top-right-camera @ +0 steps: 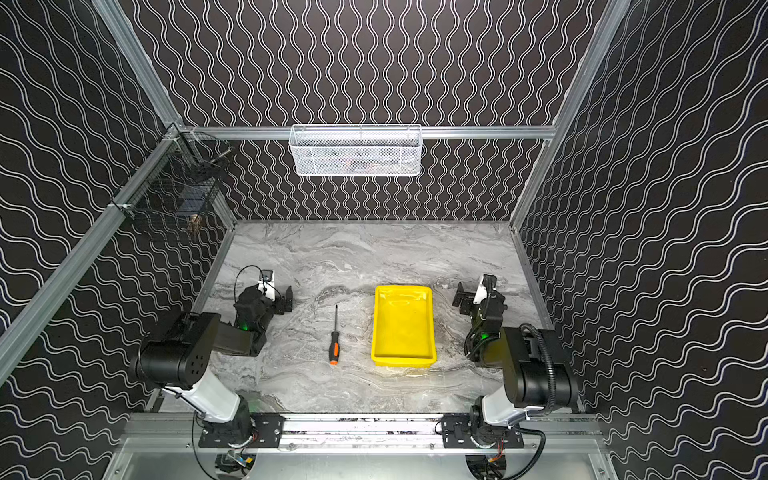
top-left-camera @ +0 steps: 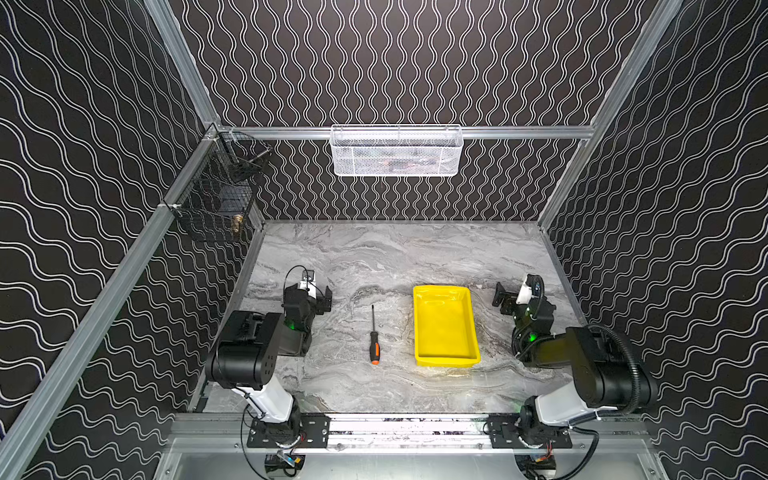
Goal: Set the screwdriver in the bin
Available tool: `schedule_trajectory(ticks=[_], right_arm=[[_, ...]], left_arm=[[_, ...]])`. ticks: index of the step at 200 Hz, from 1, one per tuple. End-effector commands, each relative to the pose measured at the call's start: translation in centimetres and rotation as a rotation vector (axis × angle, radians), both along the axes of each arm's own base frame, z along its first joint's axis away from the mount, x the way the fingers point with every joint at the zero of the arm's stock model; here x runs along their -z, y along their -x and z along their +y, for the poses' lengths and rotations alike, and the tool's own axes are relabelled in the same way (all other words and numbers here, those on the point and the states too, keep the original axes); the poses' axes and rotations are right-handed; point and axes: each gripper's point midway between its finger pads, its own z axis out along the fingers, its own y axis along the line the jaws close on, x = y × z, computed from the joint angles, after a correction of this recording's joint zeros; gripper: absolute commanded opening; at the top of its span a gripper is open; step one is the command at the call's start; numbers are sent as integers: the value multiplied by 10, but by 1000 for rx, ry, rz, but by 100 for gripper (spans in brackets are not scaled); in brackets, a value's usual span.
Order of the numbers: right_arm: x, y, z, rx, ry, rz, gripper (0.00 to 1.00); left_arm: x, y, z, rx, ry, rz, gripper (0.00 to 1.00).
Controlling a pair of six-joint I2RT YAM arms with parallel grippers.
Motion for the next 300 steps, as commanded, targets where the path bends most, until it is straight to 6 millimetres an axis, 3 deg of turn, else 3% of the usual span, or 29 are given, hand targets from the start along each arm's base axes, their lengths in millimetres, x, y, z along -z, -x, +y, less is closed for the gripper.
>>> schedule_trajectory(ticks=[1, 267, 300], right_arm=[[-13, -2, -1, 4, 4, -52, 100], [-12, -3, 6, -35, 6, -50, 99], [-22, -2, 8, -46, 14, -55, 99]], left_arm=[[-3, -1, -2, 8, 11, -11, 99], [-4, 1, 3, -22, 13, -22, 99], [-22, 1, 4, -34, 7, -40, 99]])
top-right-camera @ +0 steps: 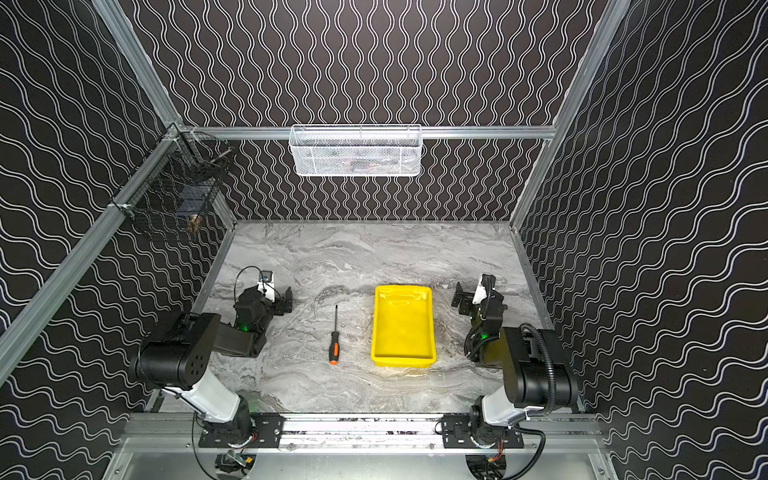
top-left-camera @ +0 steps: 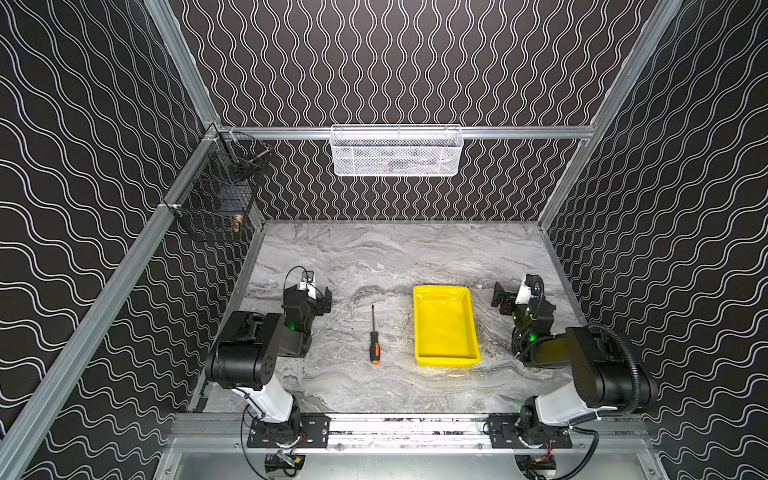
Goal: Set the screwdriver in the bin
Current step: 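Lift the left arm and reach over the screwdriver while the right arm rises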
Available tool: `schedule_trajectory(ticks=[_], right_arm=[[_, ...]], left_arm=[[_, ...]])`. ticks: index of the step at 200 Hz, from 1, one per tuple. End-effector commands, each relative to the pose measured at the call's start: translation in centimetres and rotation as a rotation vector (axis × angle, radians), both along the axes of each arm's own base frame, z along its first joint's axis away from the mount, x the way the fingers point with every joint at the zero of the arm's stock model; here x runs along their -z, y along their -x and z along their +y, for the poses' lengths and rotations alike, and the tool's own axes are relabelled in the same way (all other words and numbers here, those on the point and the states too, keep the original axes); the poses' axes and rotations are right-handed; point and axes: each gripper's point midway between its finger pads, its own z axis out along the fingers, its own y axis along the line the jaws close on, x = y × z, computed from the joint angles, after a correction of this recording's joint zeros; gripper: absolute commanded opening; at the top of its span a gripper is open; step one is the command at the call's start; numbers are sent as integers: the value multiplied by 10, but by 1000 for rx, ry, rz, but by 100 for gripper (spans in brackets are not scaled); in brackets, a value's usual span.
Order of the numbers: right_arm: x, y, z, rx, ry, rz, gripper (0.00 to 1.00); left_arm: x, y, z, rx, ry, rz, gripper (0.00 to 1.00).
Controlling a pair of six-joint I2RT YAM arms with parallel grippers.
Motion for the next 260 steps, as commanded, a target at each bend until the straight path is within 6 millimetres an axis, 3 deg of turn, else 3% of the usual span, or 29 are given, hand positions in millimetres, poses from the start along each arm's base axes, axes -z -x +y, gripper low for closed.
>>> schedule_trajectory(ticks=[1, 26, 45, 60, 82, 98, 111, 132, 152, 182, 214, 260], right_arm=[[-22, -2, 3, -18, 18, -53, 99], [-40, -3, -5, 47, -65, 57, 99], [-70, -5, 3, 9, -112, 76, 99], [-89, -3, 12, -20, -174, 117, 99], [-112, 5, 21, -54, -225, 161, 99], [-126, 13, 29, -90, -258, 215, 99], [-132, 22, 39, -127, -297, 268, 99], [-133, 31, 66, -266, -380, 330, 99], [-127, 41, 83, -354, -429, 407, 99], [-112, 49, 92, -402, -460, 437, 99], [-89, 54, 93, -397, -461, 486, 99], [-80, 58, 92, -395, -451, 514, 99]], left_arm=[[-21, -2, 1, -20, 7, -38, 99], [-63, 2, 2, -103, -17, -36, 99], [-101, 7, 1, -194, 154, -3, 99], [-119, 16, 1, -273, 295, 92, 99], [-145, 25, -29, -194, 326, 172, 99], [-154, 41, -49, -171, 306, 270, 99], [-143, 56, -65, -147, 347, 415, 99], [-109, 89, -98, -89, 410, 627, 99], [-88, 123, -133, -19, 384, 693, 99], [-59, 164, -158, -15, 365, 811, 97], [-29, 184, -184, 19, 357, 883, 92], [-5, 182, -202, 50, 279, 934, 88]])
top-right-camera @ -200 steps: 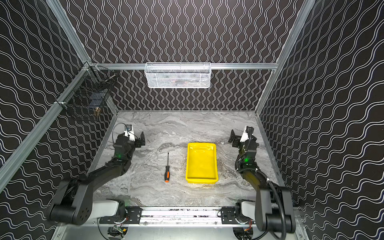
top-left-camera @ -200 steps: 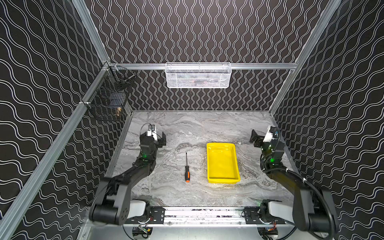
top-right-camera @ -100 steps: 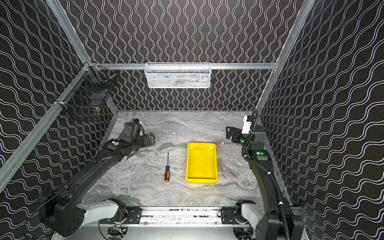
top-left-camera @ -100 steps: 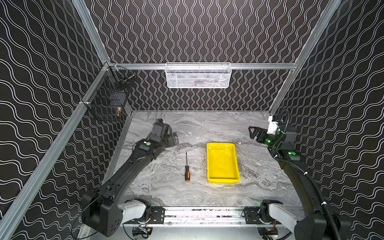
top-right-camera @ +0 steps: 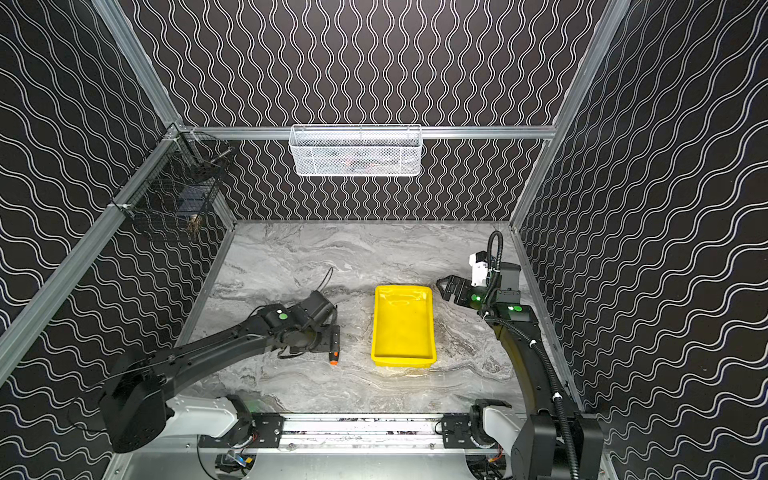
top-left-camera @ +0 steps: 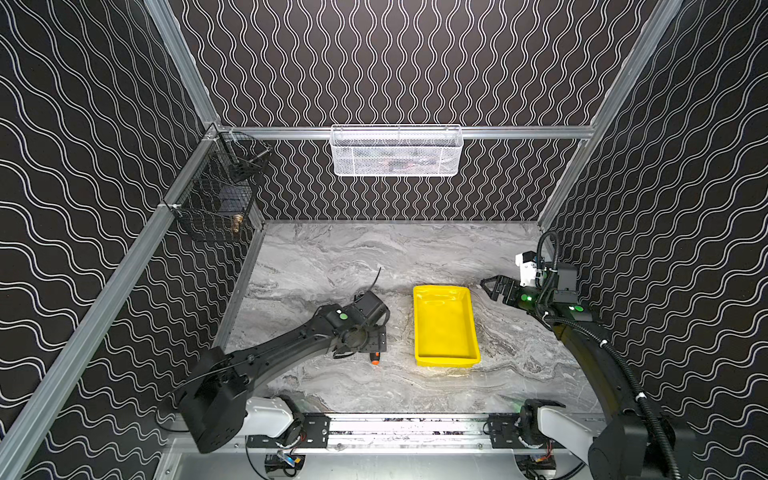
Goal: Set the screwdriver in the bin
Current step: 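Lift the left arm and reach over the screwdriver while the right arm rises, then lower the left gripper around the black-and-orange screwdriver handle and close it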
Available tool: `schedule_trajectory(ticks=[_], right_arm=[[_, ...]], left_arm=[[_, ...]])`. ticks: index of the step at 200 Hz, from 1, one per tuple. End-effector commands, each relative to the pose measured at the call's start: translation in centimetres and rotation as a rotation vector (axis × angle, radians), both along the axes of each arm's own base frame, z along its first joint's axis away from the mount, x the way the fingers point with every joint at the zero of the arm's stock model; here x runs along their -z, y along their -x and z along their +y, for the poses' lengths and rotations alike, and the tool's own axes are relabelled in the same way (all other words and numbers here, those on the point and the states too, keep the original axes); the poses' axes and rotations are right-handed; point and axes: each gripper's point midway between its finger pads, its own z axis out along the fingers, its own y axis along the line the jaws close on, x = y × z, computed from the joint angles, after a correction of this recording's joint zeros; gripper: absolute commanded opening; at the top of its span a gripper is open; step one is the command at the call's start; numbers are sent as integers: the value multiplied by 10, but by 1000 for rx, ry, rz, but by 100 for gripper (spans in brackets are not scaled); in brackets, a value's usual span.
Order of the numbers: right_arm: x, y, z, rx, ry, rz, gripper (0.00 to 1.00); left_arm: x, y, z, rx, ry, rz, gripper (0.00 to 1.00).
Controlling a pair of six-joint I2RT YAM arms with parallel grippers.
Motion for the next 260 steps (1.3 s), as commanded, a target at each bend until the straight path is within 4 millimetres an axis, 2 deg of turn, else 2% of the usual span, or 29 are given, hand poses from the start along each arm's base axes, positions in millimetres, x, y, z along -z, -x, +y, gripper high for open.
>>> schedule_trajectory(ticks=[1, 11, 44, 90, 138, 260], right_arm=[[2, 4, 2, -21, 4, 0, 99], [3, 4, 2, -19, 8, 0, 99], [6, 7, 1, -19, 17, 14, 99], [10, 10, -3, -7, 39, 21, 99], [13, 11, -5, 3, 53, 20, 99], [16, 12, -4, -9, 58, 17, 99]], left_arm=[[5, -7, -10, 7, 5, -3, 88], [10, -8, -16, 26, 22, -1, 84], [29, -8, -26, 48, 37, 36, 84], [46, -5, -23, 49, 4, 68, 82], [62, -2, -19, 48, -25, 85, 75], [74, 1, -23, 47, -10, 114, 65]])
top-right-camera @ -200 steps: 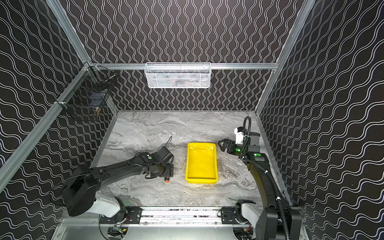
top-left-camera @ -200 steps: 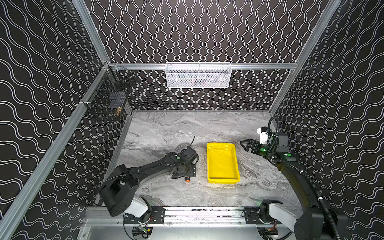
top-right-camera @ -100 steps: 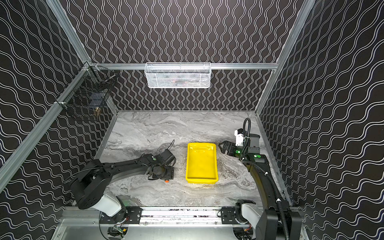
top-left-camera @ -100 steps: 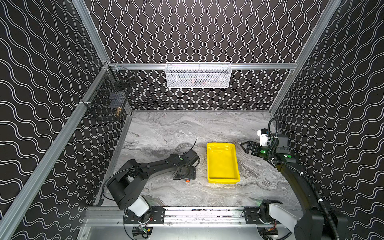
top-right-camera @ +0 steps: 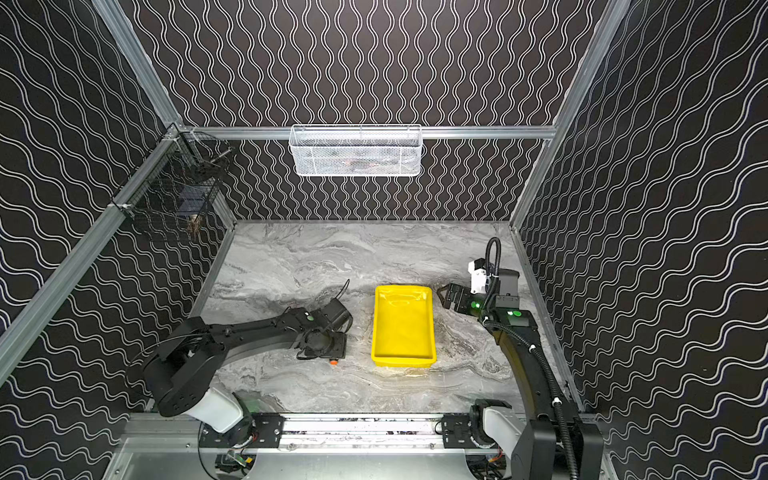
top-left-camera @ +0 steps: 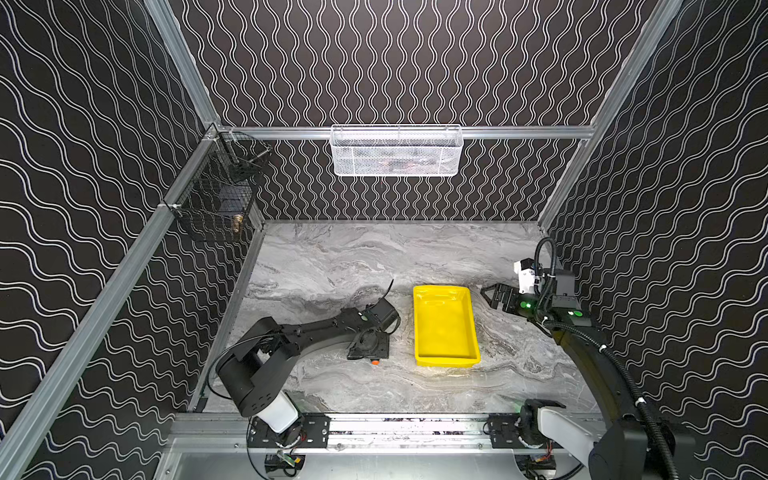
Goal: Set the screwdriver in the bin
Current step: 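Lower the left gripper around the black-and-orange screwdriver handle and close it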
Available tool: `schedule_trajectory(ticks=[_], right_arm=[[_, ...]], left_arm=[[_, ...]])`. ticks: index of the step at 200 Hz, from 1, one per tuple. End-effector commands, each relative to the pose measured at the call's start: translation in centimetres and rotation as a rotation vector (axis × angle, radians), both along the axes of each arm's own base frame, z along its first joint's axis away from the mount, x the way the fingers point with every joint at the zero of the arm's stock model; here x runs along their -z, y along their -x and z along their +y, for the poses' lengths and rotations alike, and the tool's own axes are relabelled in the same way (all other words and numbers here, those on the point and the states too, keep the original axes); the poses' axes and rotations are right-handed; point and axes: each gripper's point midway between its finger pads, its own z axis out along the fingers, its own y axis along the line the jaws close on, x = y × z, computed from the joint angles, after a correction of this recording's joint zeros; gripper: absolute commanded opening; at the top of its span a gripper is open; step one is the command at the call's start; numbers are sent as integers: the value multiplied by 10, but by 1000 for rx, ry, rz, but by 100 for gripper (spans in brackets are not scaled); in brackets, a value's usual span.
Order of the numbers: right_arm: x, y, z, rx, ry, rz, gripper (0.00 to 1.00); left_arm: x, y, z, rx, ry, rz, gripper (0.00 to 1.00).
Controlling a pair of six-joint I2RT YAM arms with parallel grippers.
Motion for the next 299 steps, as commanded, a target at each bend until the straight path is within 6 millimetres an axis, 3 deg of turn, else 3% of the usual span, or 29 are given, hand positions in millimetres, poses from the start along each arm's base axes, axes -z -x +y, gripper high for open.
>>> schedule_trajectory(ticks=[1, 91, 146, 197, 272, 299], right_arm=[[-1, -1, 0, -5, 6, -12, 99], [0, -1, 0, -5, 7, -10, 99], [0, -1, 0, -4, 8, -11, 99], [0, -1, 0, -5, 7, -10, 99], [0, -1, 0, -8, 6, -12, 99], [-2, -1, 1, -9, 7, -16, 99]], left_arm=[[7, 3, -7, 5, 39, 22, 65], [6, 3, -12, 22, 57, 29, 60], [-1, 6, -14, 33, 69, 36, 51], [-7, 14, -17, 84, 45, 72, 53], [6, 11, -6, 74, -41, 55, 49], [6, 7, -10, 73, -28, 45, 50]])
